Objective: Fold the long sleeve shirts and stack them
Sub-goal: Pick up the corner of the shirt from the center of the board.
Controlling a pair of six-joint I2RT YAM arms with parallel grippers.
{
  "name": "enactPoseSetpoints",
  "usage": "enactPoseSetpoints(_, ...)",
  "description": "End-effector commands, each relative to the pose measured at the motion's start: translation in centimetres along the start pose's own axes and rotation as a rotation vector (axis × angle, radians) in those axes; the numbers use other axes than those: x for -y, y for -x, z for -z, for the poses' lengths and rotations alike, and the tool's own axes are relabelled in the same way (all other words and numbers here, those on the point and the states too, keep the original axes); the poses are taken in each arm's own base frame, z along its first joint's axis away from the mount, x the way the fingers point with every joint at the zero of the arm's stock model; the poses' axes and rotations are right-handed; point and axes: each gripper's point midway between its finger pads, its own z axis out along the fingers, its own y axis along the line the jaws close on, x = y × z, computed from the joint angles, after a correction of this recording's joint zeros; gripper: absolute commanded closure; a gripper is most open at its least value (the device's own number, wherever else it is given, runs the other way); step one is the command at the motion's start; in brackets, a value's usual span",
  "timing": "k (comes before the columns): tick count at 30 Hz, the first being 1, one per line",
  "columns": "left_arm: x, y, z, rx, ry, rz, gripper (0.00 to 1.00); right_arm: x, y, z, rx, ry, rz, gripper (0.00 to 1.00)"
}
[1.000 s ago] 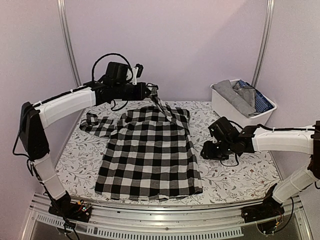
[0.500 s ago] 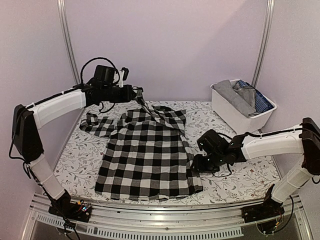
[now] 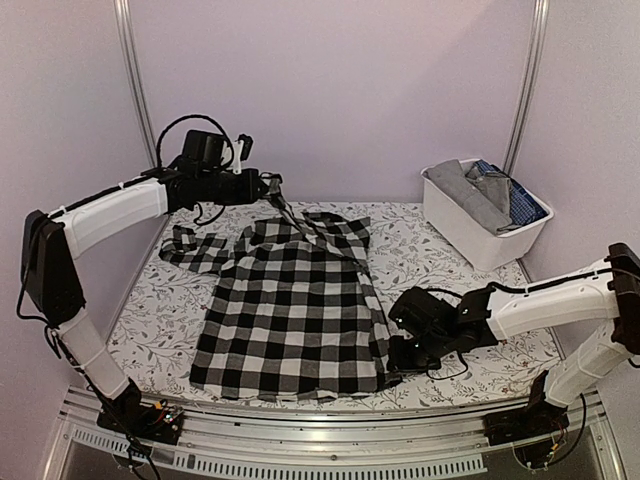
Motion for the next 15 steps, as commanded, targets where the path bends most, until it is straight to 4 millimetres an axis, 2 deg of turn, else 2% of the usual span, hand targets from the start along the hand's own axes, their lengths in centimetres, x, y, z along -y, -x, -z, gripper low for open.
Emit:
enactPoseSetpoints(1, -0.4, 1.0, 0.7, 0.027, -0.008, -0.006, 1.0, -0.7, -0.7, 1.4, -0.014, -0.017, -0.013, 0.94)
enactPoseSetpoints(3, -0.6, 1.3, 0.6, 0.03, -0.005, -0.005, 1.0, -1.4, -0.5, 1.9, -0.009, -0.016, -0.007, 1.0)
enactPoseSetpoints(8, -1.5, 2.9, 0.9, 0.066, 0.024, 0.002, 1.0, -4.8, 0.7, 2.9, 0.004, 0.041, 0.046, 1.0)
enactPoseSetpoints(15, -4.2, 4.9, 0.7, 0.1, 0.065, 0.02, 1.0, -9.9, 1.0, 1.6, -0.078, 0.154, 0.159, 1.0)
